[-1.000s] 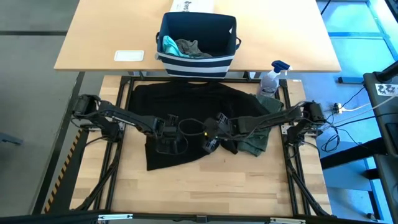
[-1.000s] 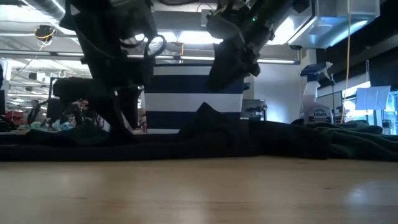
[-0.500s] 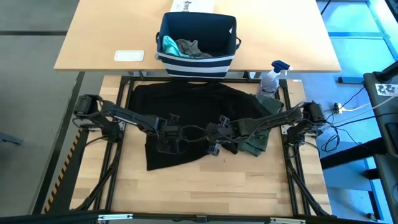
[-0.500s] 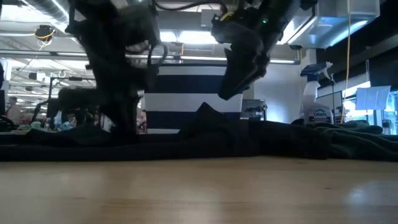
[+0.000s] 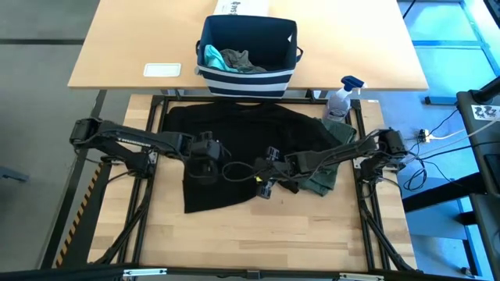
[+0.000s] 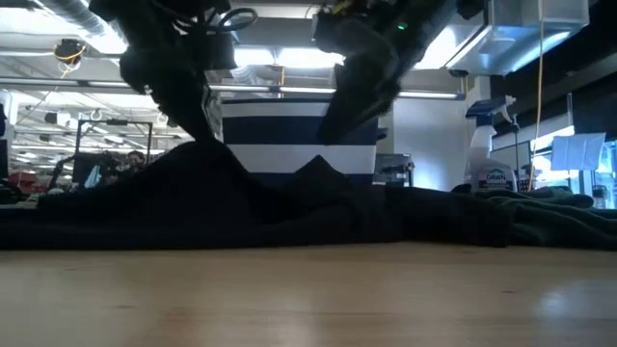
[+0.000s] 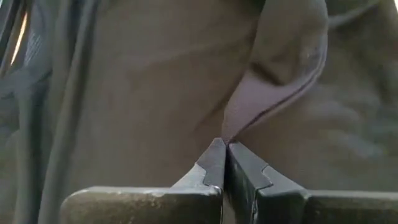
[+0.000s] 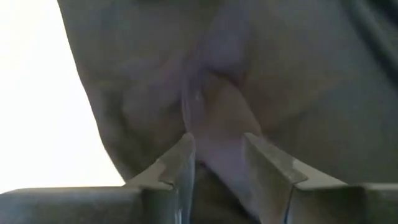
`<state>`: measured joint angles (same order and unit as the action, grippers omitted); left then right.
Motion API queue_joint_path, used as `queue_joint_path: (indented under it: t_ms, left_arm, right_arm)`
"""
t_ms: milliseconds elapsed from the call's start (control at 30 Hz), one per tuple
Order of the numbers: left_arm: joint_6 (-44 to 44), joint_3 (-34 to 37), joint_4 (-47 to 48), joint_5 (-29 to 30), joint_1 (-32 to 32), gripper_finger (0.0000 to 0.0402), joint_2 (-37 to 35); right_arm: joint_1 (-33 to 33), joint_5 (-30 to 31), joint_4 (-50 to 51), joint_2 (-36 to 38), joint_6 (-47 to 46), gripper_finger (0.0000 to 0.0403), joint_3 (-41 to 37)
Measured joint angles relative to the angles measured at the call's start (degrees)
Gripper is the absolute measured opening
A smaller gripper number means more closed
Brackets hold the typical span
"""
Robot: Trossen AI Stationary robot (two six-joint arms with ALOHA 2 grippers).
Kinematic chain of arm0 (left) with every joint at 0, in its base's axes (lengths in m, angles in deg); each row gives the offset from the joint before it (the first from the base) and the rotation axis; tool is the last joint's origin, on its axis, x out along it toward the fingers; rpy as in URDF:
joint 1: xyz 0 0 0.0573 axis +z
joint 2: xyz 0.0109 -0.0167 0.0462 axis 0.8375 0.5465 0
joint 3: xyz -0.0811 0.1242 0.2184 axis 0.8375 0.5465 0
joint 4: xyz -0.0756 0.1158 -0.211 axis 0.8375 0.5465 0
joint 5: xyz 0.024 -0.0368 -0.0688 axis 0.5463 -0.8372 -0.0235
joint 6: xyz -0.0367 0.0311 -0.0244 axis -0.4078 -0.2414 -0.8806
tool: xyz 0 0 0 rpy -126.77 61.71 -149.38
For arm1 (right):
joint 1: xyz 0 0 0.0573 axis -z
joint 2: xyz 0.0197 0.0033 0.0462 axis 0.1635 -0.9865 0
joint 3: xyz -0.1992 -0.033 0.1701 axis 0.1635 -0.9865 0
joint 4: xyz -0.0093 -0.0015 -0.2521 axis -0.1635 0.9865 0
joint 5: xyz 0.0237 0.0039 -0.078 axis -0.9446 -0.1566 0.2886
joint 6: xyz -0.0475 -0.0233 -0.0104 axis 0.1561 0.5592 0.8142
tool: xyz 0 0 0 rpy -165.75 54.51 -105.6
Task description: Fold Laundry from Bin
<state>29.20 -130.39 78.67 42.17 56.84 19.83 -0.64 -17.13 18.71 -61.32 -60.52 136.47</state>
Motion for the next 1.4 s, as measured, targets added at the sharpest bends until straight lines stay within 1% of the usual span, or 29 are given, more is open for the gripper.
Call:
queue_joint_path:
  t_ms: [100, 267, 400, 500, 600, 667, 733, 867, 933, 1000, 1100, 1200, 1267, 1400]
  left_arm:
    - [-1.78, -0.02, -0.26, -0.70, 0.40, 0.0003, -1.26]
    - [-3.29, -0.02, -0.57, -1.85, 1.30, 0.0002, -1.73]
    - [-4.17, -0.02, -1.23, -2.33, 1.93, 0.0003, -1.71]
    - [-5.25, -0.02, -1.34, -2.82, 1.93, 0.0004, -1.74]
    - [-5.74, -0.01, -1.24, -2.93, 1.90, 0.0004, -2.09]
    - [-5.84, -0.01, -1.29, -2.80, 1.93, 0.0005, -2.09]
    - [-5.81, -0.01, -1.22, -2.84, 1.90, 0.0005, -2.09]
    - [-5.78, 0.00, -0.76, -3.11, 1.90, 0.0005, -2.08]
    - [-5.78, 0.00, -0.75, -3.14, 1.90, 0.0005, -2.08]
    - [-5.70, -0.02, -0.64, -3.55, 1.90, 0.0005, -2.08]
    - [-5.69, 0.00, -0.57, -4.07, 1.90, 0.0005, -2.08]
    - [-5.40, -0.02, -0.52, -4.12, 1.90, 0.0005, -2.08]
    - [-5.36, -0.01, -0.50, -4.11, 1.90, 0.0005, -2.08]
    - [-5.25, -0.01, -0.48, -4.15, 1.90, 0.0005, -2.08]
  right_arm:
    - [-0.06, -0.16, -0.91, -0.82, 2.08, 0.0165, -0.18]
    - [-0.06, -0.18, -6.01, -3.71, 4.40, 0.0229, -0.07]
    - [-0.06, 0.05, -9.32, -6.60, 6.22, 0.0260, -0.07]
    - [-0.10, 1.22, -10.70, -8.20, 6.09, 0.0265, -0.07]
    - [-0.12, 3.87, -10.73, -8.91, 6.56, 0.0261, -0.15]
    - [-0.09, 6.22, -11.68, -9.72, 8.03, 0.0256, 0.01]
    - [-0.06, 6.72, -10.63, -10.28, 10.21, 0.0250, -0.16]
    - [-0.06, 6.88, -11.43, -11.42, 13.15, 0.0238, -0.18]
    - [-0.06, 9.10, -12.89, -12.10, 13.72, 0.0230, 0.06]
    - [-0.10, 12.26, -11.36, -12.23, 14.28, 0.0220, -0.18]
    - [-0.06, 14.74, -12.02, -12.55, 16.11, 0.0193, -0.05]
    - [-0.06, 16.26, -12.01, -12.60, 17.63, 0.0145, -0.07]
    - [-0.11, 15.18, -11.75, -12.04, 17.46, 0.0104, -0.07]
    - [-0.13, 12.71, -10.49, -9.00, 13.48, 0.0020, -0.07]
